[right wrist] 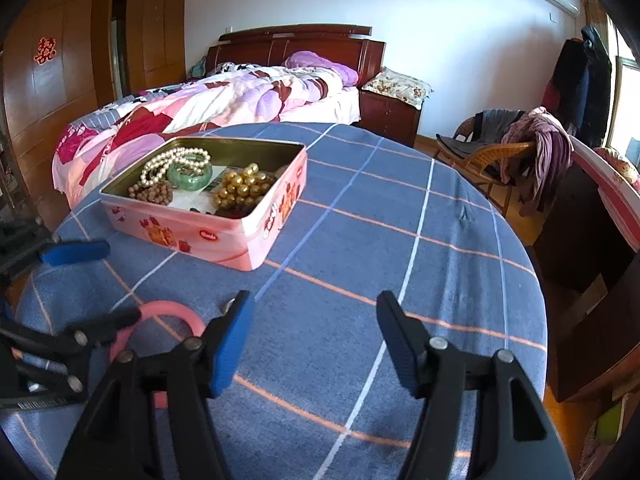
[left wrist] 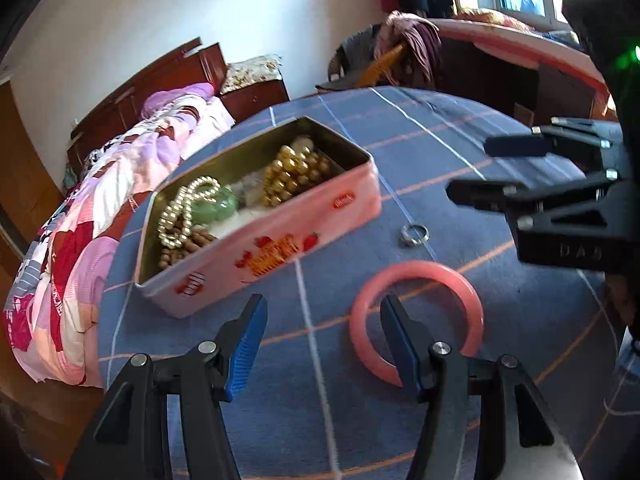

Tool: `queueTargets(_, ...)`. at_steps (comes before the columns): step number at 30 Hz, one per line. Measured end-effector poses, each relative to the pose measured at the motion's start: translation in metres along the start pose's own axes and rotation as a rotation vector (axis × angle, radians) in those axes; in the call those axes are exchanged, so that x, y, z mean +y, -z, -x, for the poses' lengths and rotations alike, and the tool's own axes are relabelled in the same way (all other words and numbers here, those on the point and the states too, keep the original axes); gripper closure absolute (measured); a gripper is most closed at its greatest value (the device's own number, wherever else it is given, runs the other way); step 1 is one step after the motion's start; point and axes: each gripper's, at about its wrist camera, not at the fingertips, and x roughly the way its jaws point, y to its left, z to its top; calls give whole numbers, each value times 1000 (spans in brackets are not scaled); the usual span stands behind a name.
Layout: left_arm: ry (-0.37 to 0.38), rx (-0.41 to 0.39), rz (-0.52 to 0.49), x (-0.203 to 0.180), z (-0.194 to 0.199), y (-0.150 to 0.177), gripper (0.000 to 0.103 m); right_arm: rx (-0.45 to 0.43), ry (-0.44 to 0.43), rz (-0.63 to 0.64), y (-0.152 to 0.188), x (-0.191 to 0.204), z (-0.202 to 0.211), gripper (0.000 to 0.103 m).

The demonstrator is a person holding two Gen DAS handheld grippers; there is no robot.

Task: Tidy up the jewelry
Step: 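Grasp the pink bangle with the left tool while the right grasps the silver ring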

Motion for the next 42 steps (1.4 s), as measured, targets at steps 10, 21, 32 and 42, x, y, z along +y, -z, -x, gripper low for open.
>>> queueTargets(10, -88, 31, 2, 24, -12, 12, 43, 42, -27, 48, 3, 9, -6, 37)
queueTargets(21, -78, 26, 68, 67, -23, 15, 53, 184, -155, 195, -4, 35, -38, 59)
queueTargets(32, 22, 27, 70, 61, -25, 14, 94, 194, -236, 186, 0, 36, -32, 80)
queueTargets(42, 36, 20, 93, 65, -21, 20, 94, 174, -229, 176, 5, 41, -19, 97)
